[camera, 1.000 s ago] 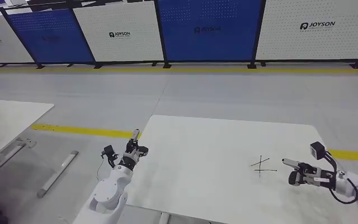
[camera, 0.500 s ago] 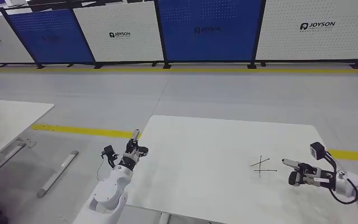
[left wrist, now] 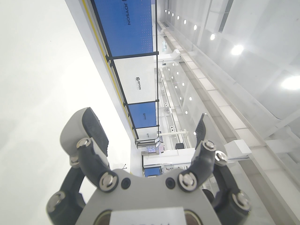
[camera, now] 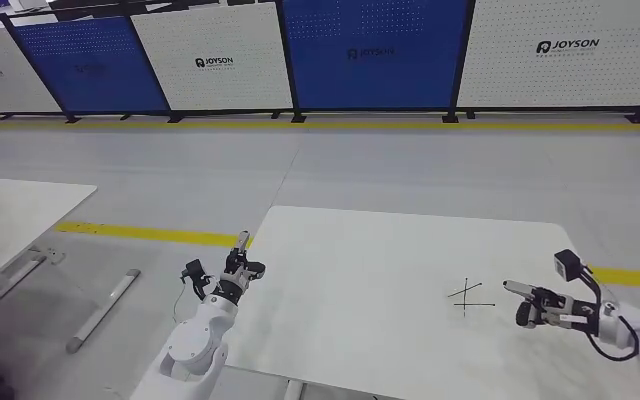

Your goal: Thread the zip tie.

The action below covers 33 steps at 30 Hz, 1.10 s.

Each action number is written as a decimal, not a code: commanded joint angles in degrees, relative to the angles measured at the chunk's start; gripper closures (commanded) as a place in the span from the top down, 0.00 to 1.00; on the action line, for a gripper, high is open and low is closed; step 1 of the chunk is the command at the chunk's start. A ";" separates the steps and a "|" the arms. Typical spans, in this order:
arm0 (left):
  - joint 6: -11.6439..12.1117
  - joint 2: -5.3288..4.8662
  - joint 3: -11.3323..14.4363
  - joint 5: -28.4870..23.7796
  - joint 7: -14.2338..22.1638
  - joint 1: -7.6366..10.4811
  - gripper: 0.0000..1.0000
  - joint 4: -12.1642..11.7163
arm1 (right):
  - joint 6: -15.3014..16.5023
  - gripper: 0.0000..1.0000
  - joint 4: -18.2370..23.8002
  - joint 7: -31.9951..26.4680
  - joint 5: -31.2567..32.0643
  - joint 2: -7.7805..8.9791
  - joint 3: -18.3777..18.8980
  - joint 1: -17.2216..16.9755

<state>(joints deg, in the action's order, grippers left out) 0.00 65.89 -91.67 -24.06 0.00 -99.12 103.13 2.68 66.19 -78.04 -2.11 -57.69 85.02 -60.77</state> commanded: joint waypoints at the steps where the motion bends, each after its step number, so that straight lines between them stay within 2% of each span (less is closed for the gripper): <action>1: 0.00 0.00 0.00 0.00 0.00 0.00 1.00 0.00 | 0.05 1.00 -1.33 -0.32 0.79 -0.11 -1.58 2.06; 6: 0.00 0.00 0.00 0.00 0.00 0.00 1.00 0.00 | 1.58 1.00 -5.85 -1.47 3.55 -0.58 -6.39 6.90; 13: 0.00 0.00 0.00 0.00 0.00 0.00 1.00 0.00 | 2.85 1.00 -12.97 -1.60 5.61 -1.49 -12.53 11.75; 28: 0.00 0.00 0.00 0.00 0.00 0.00 1.00 0.00 | 2.85 1.00 -12.97 -1.60 5.61 -1.49 -12.53 11.75; 29: 0.00 0.00 0.00 0.00 0.00 0.00 1.00 0.00 | 3.96 1.00 -12.76 -0.84 5.38 -1.50 -12.42 11.53; 30: 0.00 0.00 0.00 0.00 0.00 0.00 1.00 0.00 | 8.58 1.00 -12.96 1.37 4.62 -1.46 -12.13 10.03; 33: 0.00 0.00 0.00 0.00 0.00 0.00 1.00 0.00 | 13.44 1.00 -14.54 3.72 4.25 -1.18 -11.42 9.28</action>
<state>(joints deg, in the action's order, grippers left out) 0.00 65.89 -91.67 -24.06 0.00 -99.12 103.13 12.55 52.42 -75.59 1.91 -58.98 73.36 -51.47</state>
